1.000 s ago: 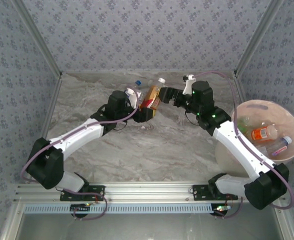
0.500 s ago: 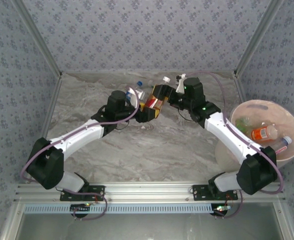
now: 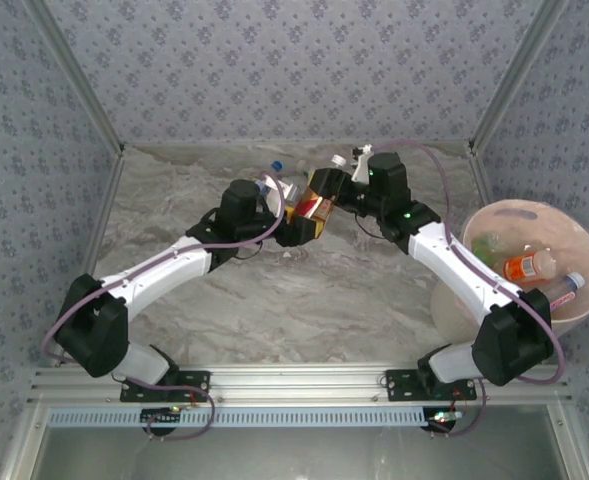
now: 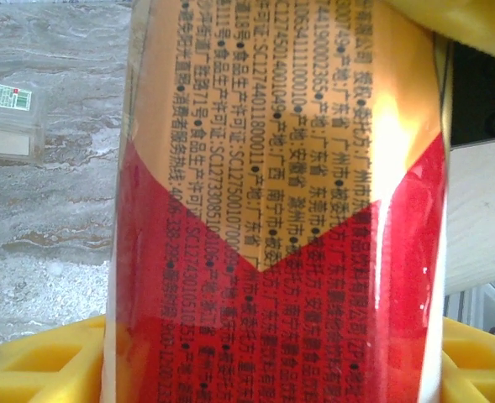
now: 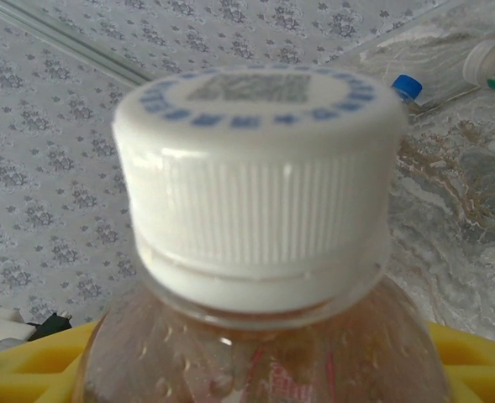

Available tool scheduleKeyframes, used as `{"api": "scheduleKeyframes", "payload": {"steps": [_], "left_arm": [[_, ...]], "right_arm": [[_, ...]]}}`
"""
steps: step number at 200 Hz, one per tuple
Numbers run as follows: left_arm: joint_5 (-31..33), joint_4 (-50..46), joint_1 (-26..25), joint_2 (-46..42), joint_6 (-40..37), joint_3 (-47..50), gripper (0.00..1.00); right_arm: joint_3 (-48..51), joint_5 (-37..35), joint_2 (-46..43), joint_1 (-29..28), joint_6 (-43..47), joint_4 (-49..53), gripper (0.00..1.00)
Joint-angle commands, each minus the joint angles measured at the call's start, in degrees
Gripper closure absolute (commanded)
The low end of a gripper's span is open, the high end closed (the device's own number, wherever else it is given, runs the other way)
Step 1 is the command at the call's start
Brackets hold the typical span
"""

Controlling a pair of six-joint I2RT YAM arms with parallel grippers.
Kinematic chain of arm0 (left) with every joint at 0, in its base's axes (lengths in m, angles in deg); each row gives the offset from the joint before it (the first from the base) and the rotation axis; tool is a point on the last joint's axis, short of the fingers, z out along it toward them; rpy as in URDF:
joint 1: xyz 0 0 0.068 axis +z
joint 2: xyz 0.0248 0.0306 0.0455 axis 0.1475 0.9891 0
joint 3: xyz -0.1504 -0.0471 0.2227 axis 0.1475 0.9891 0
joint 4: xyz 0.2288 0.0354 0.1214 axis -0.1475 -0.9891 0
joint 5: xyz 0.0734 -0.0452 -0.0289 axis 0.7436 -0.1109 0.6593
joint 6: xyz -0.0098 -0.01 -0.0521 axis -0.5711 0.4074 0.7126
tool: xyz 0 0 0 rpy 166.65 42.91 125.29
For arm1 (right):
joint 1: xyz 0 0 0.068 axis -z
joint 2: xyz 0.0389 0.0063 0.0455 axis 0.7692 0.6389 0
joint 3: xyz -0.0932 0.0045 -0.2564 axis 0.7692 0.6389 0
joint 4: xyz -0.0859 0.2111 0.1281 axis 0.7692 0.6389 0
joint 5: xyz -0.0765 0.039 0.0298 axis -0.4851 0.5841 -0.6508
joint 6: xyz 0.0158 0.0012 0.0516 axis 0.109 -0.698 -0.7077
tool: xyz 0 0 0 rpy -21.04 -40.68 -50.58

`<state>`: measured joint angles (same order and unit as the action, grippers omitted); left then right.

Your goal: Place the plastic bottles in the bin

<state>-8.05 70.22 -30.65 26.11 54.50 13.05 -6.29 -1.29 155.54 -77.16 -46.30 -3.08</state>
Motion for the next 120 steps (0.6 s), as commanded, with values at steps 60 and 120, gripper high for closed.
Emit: {"api": "scheduleKeyframes", "payload": {"steps": [60,120], "left_arm": [[-3.06,4.00,-0.35,-3.16,1.49,-0.91,0.02],[10.60,5.60,0.85,-13.23,3.53,3.94,0.02]], "right_arm": [[-2.00,-7.29,-4.56,-0.49,9.45,9.38,0.45],[-5.83,-15.71,-9.00,0.98,18.64,17.02,0.46]]}}
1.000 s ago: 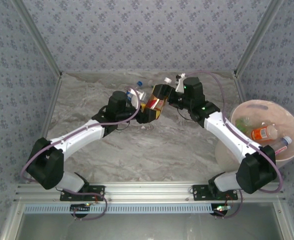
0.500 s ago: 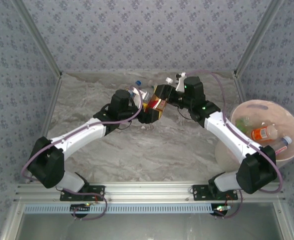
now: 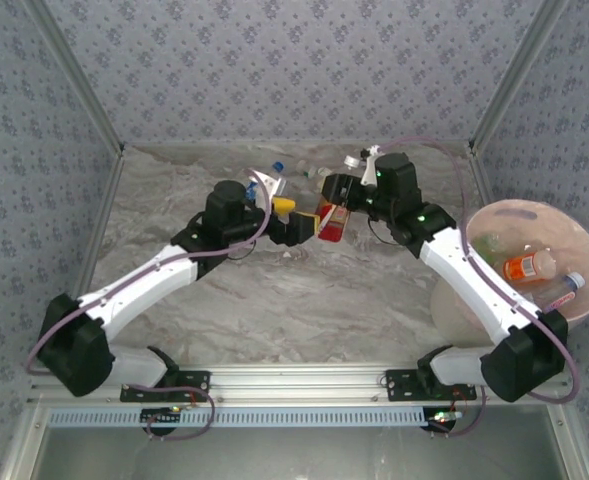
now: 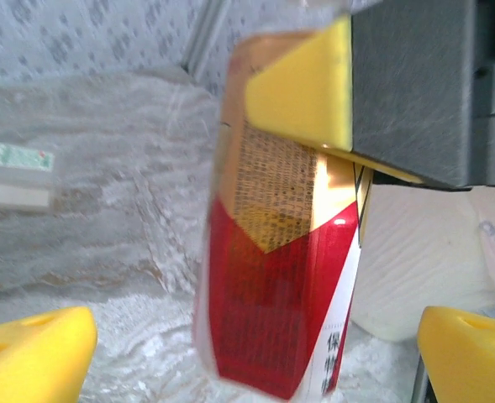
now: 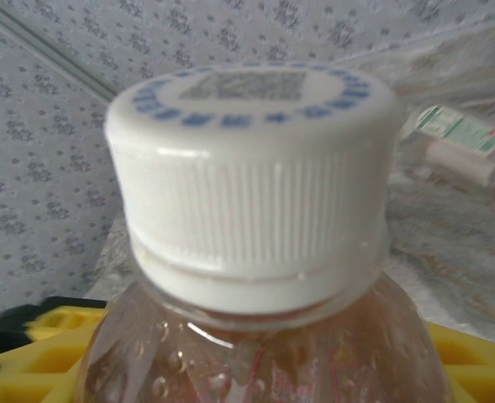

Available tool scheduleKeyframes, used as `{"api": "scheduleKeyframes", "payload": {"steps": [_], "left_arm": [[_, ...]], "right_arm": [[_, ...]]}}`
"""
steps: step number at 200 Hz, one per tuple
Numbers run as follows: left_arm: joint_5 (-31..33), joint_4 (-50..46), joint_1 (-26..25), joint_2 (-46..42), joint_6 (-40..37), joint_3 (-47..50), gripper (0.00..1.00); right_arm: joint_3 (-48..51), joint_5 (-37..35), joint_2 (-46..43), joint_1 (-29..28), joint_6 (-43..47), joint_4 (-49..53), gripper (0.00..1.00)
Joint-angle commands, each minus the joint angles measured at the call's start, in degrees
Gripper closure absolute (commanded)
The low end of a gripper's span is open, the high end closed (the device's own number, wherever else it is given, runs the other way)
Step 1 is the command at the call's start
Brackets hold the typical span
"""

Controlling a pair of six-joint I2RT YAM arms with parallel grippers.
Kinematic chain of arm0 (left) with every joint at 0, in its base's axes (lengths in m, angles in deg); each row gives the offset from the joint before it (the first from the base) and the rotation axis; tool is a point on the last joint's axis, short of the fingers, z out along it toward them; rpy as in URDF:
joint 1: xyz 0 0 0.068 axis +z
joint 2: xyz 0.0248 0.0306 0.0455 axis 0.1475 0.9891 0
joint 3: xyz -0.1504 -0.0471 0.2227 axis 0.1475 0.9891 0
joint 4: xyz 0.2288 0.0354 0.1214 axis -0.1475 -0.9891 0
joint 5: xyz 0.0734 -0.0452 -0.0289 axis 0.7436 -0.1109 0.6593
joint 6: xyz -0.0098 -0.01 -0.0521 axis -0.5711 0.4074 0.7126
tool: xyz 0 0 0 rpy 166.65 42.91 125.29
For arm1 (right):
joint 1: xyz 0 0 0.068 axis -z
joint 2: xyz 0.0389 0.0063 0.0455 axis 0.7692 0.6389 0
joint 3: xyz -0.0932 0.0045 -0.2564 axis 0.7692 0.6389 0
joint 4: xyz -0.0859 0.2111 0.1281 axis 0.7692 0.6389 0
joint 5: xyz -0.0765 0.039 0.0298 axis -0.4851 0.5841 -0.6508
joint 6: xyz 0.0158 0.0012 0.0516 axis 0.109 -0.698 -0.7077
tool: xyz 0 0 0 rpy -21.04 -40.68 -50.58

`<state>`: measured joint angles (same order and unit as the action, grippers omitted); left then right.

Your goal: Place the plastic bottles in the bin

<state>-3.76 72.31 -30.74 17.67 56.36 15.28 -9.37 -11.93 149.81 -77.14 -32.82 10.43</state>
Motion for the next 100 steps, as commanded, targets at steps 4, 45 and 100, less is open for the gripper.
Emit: {"api": "scheduleKeyframes", "payload": {"steps": [4,45,100], "left_arm": [[7.65,3.42,1.13,-5.50,1.93,2.04,0.02],[21.90,0.66,3.48,-10.07,5.30,6.02,0.02],[26.61,2.09,8.34,-11.54,13.12,11.76,0.02]], "right_arm": [[-2.88,-5.56,-3.67,1.07,5.66,3.87,0.46],[-4.65,-10.89,-8.07,2.08,9.96,7.99,0.48],[-8.65,-21.00,-16.71,2.33,17.45,14.24,0.48]]}}
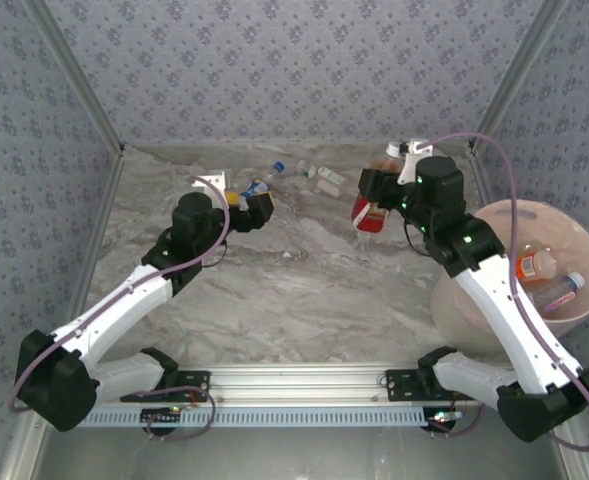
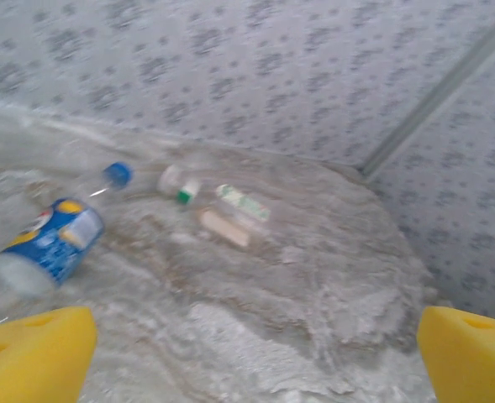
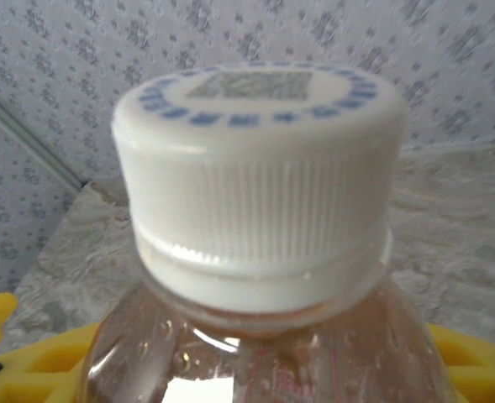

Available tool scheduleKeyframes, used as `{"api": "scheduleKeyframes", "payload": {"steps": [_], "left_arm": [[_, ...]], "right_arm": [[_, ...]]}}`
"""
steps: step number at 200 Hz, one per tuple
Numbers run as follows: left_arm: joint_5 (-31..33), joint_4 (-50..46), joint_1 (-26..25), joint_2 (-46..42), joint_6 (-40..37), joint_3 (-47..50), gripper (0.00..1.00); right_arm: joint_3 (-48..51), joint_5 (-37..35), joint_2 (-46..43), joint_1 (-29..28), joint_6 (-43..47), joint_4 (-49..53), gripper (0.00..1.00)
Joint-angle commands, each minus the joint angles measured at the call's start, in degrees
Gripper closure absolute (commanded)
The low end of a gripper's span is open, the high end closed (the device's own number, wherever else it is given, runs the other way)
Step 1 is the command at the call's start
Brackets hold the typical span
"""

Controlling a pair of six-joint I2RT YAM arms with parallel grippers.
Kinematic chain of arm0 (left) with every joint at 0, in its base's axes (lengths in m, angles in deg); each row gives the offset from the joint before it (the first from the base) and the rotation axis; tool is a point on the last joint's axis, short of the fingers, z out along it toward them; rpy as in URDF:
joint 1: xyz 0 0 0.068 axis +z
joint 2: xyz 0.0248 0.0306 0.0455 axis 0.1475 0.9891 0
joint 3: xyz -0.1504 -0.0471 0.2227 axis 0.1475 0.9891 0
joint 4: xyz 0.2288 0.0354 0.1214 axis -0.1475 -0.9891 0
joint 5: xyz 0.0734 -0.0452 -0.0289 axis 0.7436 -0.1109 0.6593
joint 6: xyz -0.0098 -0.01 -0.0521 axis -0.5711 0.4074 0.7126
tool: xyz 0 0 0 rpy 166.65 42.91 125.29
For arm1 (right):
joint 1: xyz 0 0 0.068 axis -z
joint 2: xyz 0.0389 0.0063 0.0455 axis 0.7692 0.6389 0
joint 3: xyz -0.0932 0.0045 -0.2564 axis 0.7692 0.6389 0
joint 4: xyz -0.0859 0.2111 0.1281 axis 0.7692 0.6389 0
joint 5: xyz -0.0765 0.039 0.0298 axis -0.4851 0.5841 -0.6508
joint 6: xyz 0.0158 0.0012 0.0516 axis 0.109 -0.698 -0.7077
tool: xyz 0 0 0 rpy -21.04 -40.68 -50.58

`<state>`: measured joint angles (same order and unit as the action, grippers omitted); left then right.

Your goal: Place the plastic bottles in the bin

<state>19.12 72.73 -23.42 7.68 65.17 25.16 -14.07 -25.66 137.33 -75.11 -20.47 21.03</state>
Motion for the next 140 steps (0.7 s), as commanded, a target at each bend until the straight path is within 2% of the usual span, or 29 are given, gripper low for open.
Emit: {"api": "scheduleKeyframes", "payload": {"steps": [1,62,89,108,121,140], "left_arm": [[3.71,1.80,1.04,-1.55,4.29,1.99,0.02],[3.36,3.40,1.21,-0.32,4.87,2.28,0.02],[2.65,3.75,1.22,1.19,5.66,1.72,0.02],[2.14,3.77,1.23,2.58,6.25,0.68,0.02],[1.13,3.60,1.18,3.61,6.28,-0.51,0.02],[-0.56,3.01,1.18,5.47,6.20,-2.35,0.02]], "right_arm": [[-4.02,-7.45,-4.43,0.30,5.19,3.64,0.48],[-6.38,-23.23,-13.15,0.48,15.65,2.40,0.49],[-7.14,-42.13,-13.90,0.56,23.16,0.33,0.50],[-2.95,-53.38,-15.27,1.24,31.60,-8.13,0.49],[-1.24,-55.33,-16.50,2.97,33.65,-9.79,0.49],[-1.64,-52.72,-17.71,7.55,27.42,-3.39,0.48]]}}
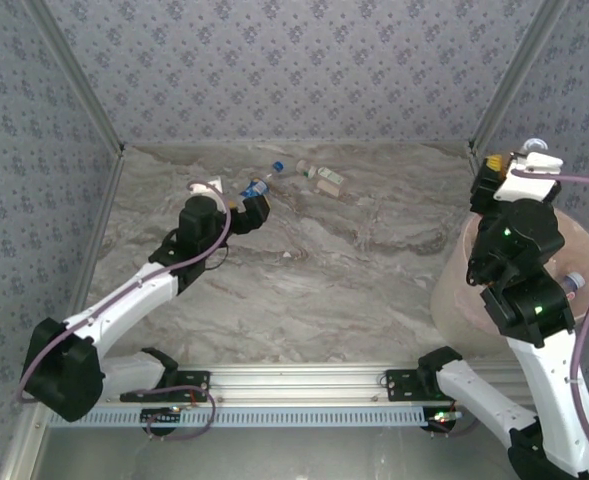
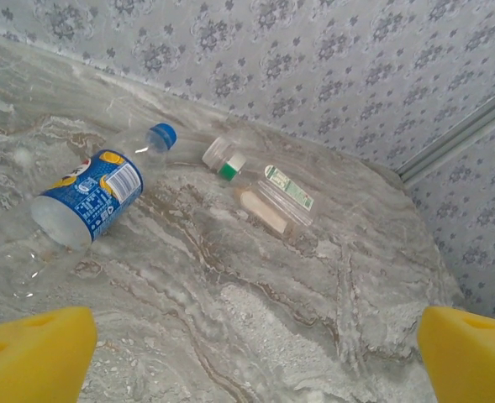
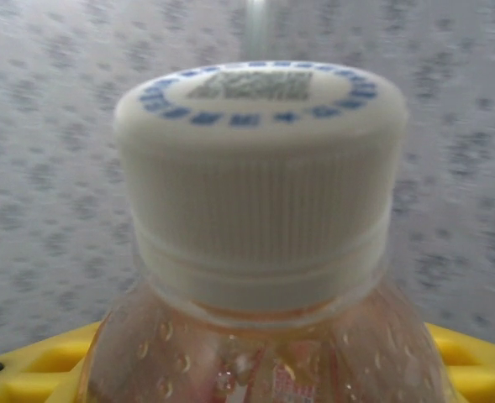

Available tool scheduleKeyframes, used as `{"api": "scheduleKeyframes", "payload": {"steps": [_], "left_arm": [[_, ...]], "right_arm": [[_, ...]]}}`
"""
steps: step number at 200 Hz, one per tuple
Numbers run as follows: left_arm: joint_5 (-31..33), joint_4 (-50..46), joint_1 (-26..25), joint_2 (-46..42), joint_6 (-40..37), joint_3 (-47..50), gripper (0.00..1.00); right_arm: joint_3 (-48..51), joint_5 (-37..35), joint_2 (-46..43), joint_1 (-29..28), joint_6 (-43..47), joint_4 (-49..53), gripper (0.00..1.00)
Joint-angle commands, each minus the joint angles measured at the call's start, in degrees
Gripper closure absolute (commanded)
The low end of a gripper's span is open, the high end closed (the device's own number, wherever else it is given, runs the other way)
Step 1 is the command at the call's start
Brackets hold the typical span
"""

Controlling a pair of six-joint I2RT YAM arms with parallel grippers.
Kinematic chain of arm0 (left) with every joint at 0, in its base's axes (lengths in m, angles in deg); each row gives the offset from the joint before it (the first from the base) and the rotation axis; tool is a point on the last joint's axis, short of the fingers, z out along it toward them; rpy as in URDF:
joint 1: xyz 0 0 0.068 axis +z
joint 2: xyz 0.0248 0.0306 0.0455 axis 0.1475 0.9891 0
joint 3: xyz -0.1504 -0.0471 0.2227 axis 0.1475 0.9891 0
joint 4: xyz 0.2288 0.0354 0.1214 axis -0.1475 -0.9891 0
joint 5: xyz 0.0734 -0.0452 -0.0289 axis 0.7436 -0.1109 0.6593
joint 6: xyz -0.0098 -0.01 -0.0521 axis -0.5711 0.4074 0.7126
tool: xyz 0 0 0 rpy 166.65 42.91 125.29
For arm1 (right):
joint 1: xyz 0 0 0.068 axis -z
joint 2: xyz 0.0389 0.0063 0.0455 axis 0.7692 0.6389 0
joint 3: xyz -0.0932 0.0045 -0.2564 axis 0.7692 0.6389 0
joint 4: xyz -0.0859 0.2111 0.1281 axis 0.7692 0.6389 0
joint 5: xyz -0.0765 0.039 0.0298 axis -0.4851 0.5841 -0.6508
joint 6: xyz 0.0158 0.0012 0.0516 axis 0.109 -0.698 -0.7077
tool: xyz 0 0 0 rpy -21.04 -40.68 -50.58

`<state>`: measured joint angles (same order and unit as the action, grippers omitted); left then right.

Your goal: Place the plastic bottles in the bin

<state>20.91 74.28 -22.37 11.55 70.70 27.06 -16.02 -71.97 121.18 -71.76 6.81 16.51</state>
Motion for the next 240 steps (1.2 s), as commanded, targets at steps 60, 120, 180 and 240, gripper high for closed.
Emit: {"api": "scheduleKeyframes", "payload": {"steps": [60,120,180,240], "left_arm": [[-6.46,2.62,0.08,5.22,2.91,-6.14,0.02],[-4.70,1.15,0.03,4.67,1.79,-6.14,0.02],[-6.77,0.37,0.02,6.84,2.59,-7.73,0.02],[-6.57,-0.42,0.06,7.12,2.56,-7.90,0.02]], "right_arm": [[-1.61,36.31,3.13,40.48,-24.46,20.08,0.44],[0.59,50.47,3.16,47.04,-29.17,25.12,0.39],[-2.03,50.33,6.44,47.92,-30.23,32.82,0.25],[-5.91,41.59,6.89,47.89,-28.75,33.64,0.00]]}}
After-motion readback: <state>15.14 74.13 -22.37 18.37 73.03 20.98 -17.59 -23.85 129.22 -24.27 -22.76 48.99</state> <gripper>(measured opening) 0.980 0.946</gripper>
